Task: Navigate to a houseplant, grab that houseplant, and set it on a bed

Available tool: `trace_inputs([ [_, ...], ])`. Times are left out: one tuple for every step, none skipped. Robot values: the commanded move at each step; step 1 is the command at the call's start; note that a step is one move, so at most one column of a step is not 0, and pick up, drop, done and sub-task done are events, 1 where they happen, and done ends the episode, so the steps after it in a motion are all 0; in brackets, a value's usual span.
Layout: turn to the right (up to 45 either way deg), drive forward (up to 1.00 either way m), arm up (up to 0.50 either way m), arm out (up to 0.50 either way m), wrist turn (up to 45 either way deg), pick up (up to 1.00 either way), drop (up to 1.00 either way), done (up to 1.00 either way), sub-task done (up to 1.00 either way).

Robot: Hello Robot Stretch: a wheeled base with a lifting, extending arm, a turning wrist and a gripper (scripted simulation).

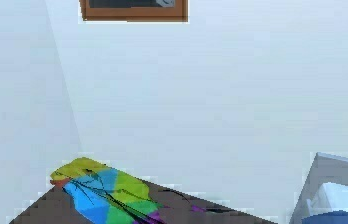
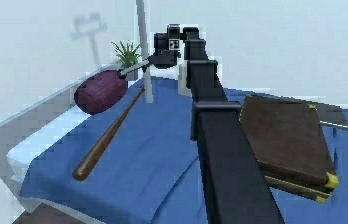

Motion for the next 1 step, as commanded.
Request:
trace_inputs([
  [0.0, 0.0, 0.0, 0.0, 45.0, 0.0, 0.0, 0.0, 0.0],
])
